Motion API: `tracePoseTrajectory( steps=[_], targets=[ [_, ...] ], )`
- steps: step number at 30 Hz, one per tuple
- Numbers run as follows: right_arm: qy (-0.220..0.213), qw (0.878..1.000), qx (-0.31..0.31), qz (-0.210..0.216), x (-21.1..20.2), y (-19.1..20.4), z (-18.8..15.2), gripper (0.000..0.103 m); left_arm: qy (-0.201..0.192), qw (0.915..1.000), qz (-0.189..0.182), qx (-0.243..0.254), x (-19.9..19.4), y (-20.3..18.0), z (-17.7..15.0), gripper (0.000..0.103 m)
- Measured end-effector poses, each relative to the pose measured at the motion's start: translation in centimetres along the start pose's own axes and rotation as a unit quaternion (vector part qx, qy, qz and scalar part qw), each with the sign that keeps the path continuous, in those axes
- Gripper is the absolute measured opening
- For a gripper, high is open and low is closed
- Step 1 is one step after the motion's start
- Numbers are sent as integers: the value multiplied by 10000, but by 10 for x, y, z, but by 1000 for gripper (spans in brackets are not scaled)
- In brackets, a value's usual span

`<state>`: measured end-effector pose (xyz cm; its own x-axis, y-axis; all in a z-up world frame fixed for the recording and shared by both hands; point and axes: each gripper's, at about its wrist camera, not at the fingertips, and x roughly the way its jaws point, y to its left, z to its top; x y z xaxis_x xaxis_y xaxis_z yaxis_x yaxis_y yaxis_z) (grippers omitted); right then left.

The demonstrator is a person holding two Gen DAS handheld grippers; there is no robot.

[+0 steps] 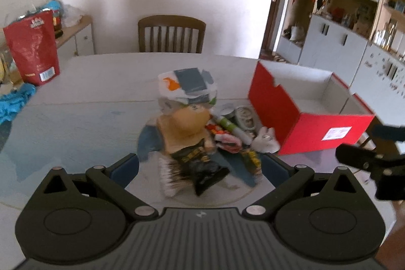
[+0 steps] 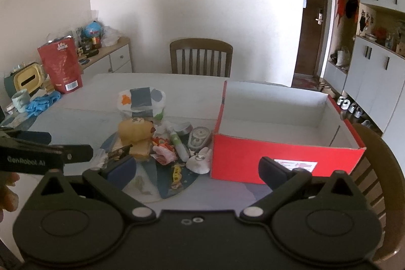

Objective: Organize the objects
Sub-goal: 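Move both tools toward the pile of items on the table, then grasp the cotton-swab pack with the left tool while the right tool grasps the black snack bag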

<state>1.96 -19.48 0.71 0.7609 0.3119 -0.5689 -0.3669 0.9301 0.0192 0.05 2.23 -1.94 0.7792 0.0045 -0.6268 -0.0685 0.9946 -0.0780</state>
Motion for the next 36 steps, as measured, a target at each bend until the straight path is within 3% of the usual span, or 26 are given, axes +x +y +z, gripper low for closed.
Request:
tracePoseTrajectory(
  steps=[5,13,22,32,36],
  targets=[
    [136,9999,-80,41,17,15,1,102,-11,9996,257,142,14,13,-7,103],
    [476,9987,-66,160,52,43,5,96,227,9980,100,583,51,35,-18,103],
    [818,9963,-80,237,90,82,8,89,479,9917,-251,1165,90,47,-30,103],
    [1257,9915,-49,321,132,117,11,73,563,9847,-679,1503,116,52,-32,103],
    [1418,9892,-184,334,145,128,10,66,587,9819,-866,1578,120,54,-31,98]
  ],
)
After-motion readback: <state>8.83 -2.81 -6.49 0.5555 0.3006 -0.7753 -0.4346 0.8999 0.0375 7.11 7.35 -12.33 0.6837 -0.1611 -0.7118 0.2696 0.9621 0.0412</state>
